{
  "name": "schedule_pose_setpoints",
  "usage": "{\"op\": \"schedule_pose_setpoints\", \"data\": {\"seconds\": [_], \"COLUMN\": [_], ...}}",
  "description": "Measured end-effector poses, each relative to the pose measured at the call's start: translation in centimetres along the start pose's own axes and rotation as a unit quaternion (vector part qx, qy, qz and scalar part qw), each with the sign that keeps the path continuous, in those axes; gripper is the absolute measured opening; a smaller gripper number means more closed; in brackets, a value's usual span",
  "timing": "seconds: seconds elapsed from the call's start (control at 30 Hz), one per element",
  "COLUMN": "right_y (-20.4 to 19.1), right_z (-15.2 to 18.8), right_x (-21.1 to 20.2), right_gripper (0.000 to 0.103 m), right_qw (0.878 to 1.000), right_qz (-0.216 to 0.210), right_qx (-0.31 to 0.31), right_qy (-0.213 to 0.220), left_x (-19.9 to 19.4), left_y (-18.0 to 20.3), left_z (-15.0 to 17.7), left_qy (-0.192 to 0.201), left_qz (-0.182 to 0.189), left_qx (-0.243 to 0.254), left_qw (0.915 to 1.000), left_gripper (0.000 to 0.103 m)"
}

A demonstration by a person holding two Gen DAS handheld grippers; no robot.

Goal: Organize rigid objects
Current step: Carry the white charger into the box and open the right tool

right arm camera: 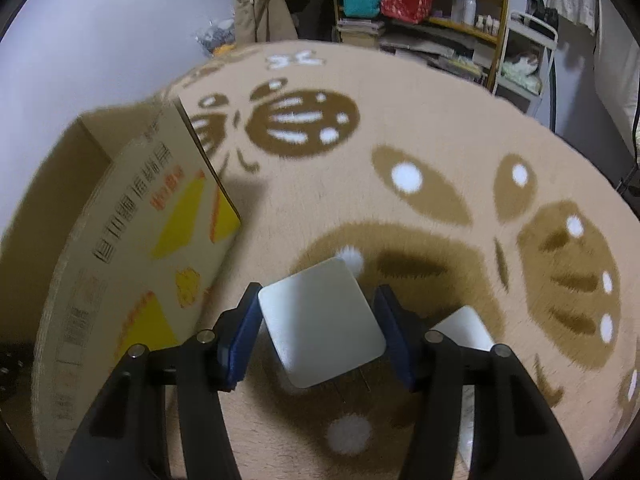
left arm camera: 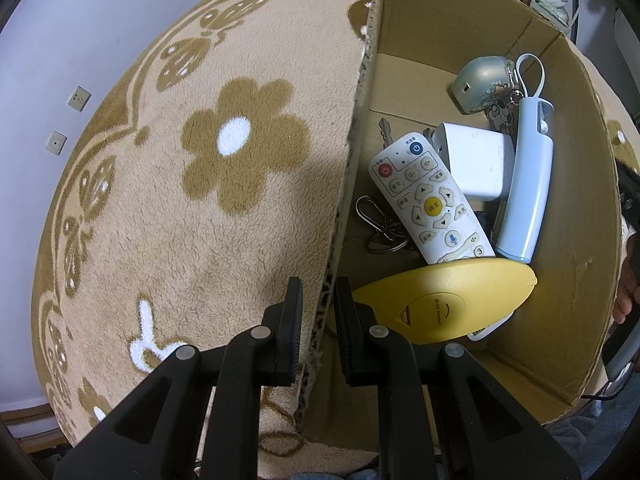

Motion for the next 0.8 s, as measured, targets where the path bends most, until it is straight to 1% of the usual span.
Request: {"op": "schedule_pose_setpoints", "data": {"seconds": [0.1,0.17,0.37,0.47,0.6,0.8], "right_y": [-0.3,-0.9,-3.7,-5.3,-7.4,-9.9], "right_z": [-1.1,-2.2,-4.5,-5.4,-5.8,-4.8], "right_x": [-1.3,-2.6,-5.8,-7.2,-8.2,-8.3], "right_gripper": [0.06,0.06,0.06,0.06,0.06,0.06], "right_qw": [1.0,0.999,0.996,0.992,0.988,0.984], "right_qz": [-0.009,-0.018,-0.048,-0.075,-0.103,-0.128], "right_qx": [0.003,0.002,-0.019,-0.028,-0.046,-0.07], "right_qy": [0.019,0.039,0.08,0.097,0.107,0.099], "left_x": [0.0,0.0,0.0,0.0,0.0,0.0], "left_y": [0.0,0.0,0.0,0.0,0.0,0.0], "left_z": [0.0,0.0,0.0,0.0,0.0,0.0], "left_qy": [0.0,0.0,0.0,0.0,0.0,0.0], "left_qz": [0.0,0.0,0.0,0.0,0.0,0.001], "left_qx": [0.0,0.0,0.0,0.001,0.0,-0.002], "left_qw": [1.0,1.0,1.0,1.0,1.0,1.0], "left_gripper": [0.016,0.016,0.016,0.016,0.016,0.016]}}
Point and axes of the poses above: each gripper's, at about its wrist camera, not at the fingertips, and x roughly the way its jaws point, y to its right, z to its underside, the point moved 1 cm from there along x, roughly the way its jaws point, and after that the axes turned 9 degrees about y, right-handed, at the moved point
